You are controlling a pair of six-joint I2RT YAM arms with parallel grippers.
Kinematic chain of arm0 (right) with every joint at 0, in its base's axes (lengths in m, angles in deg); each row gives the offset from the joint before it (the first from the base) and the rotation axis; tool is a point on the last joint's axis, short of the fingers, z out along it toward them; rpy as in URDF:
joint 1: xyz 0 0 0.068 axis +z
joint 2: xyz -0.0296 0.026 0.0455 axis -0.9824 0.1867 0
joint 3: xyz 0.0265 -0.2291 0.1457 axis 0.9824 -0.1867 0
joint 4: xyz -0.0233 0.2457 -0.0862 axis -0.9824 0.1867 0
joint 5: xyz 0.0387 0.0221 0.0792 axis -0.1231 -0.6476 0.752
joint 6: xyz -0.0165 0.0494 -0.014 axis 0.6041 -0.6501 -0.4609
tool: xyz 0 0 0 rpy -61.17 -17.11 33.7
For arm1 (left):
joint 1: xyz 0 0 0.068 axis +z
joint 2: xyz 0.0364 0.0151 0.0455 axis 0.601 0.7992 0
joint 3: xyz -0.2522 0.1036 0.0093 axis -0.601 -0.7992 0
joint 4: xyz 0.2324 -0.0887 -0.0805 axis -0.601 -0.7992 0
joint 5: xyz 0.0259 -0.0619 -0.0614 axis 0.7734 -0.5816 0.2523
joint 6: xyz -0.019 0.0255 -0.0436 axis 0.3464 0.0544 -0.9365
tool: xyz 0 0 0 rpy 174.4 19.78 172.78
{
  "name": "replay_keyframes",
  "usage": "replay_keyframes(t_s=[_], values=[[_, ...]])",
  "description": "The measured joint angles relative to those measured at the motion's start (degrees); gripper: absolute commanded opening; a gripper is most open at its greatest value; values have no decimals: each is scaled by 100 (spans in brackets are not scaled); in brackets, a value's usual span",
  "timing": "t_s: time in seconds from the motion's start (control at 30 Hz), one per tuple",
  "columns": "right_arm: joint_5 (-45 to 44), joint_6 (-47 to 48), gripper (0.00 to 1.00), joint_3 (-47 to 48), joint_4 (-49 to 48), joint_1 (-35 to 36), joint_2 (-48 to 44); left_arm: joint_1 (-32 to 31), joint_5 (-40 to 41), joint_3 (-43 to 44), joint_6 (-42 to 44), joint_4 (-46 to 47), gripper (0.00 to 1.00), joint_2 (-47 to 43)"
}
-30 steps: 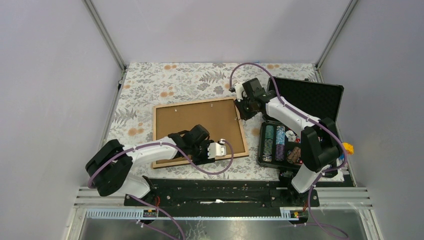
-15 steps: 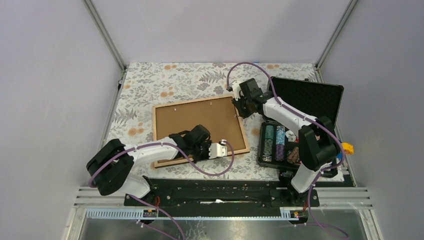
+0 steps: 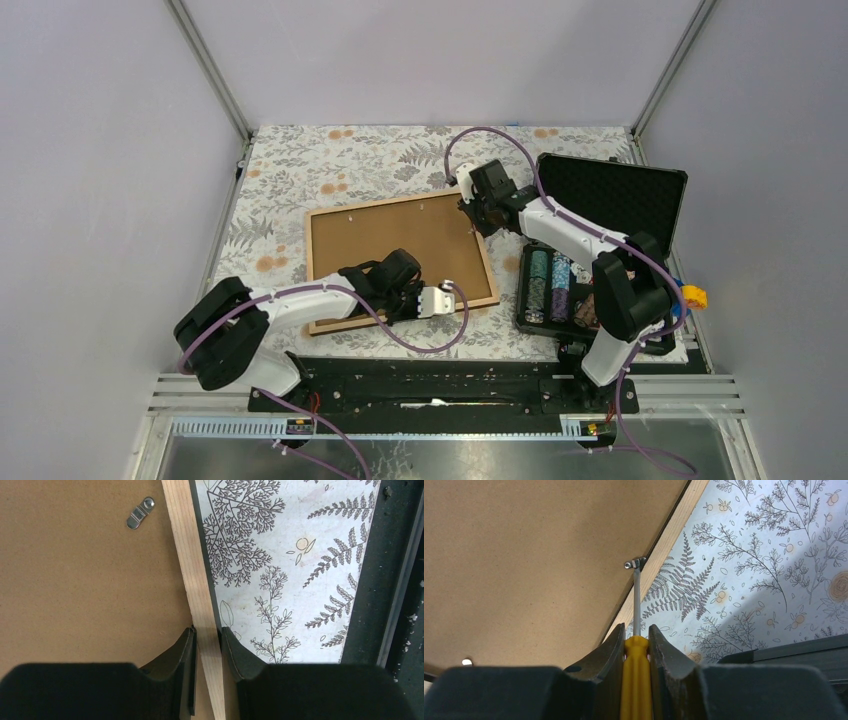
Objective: Take the photo out of the frame
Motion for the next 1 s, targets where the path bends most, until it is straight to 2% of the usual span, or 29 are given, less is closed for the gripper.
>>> replay_keyframes(t_s=[0.4, 1.0], values=[[-35, 0, 0, 35, -127, 11, 79, 0, -33, 37, 157, 57, 6, 74], [400, 2, 0, 35, -354, 9, 131, 7, -109, 37, 361, 24, 4, 131]])
